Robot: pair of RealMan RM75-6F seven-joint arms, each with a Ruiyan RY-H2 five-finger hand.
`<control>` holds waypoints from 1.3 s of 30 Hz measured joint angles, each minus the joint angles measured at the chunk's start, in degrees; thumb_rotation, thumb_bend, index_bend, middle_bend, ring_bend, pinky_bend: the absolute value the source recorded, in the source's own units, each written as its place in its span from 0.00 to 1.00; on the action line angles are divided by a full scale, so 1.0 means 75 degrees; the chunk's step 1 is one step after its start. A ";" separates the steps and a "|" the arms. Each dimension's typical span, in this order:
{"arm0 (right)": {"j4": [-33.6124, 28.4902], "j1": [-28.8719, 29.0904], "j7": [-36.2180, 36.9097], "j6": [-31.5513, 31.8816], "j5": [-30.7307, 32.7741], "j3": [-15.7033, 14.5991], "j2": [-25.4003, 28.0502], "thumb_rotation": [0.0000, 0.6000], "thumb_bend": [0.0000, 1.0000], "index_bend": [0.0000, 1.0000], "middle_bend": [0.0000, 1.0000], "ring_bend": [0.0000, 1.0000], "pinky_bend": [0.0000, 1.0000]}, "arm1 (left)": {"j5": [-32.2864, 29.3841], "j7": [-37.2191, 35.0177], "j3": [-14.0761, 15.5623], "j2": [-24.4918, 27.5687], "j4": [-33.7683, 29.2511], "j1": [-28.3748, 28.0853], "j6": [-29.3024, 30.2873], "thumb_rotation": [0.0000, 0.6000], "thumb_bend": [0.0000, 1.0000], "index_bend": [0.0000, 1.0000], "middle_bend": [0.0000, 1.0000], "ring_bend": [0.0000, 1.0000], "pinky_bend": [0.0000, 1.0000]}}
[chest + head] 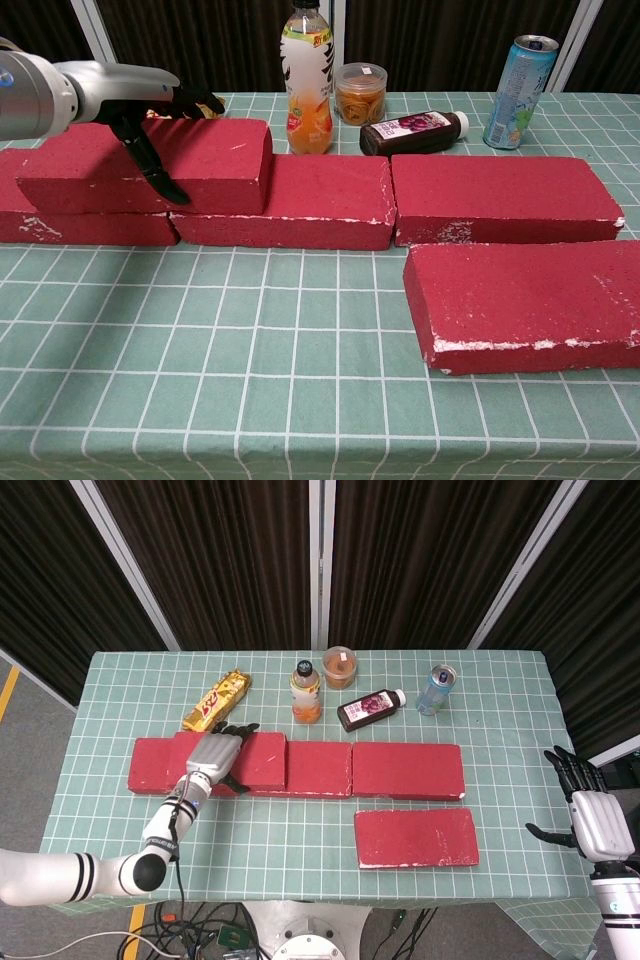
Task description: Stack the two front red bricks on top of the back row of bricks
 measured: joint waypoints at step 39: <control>0.0092 0.0014 0.0061 -0.0116 0.0090 0.0007 -0.0060 1.00 0.00 0.00 0.00 0.00 0.00 | 0.0359 -0.0215 0.0122 -0.0005 -0.0007 0.0008 -0.0062 1.00 0.08 0.05 0.01 0.00 0.00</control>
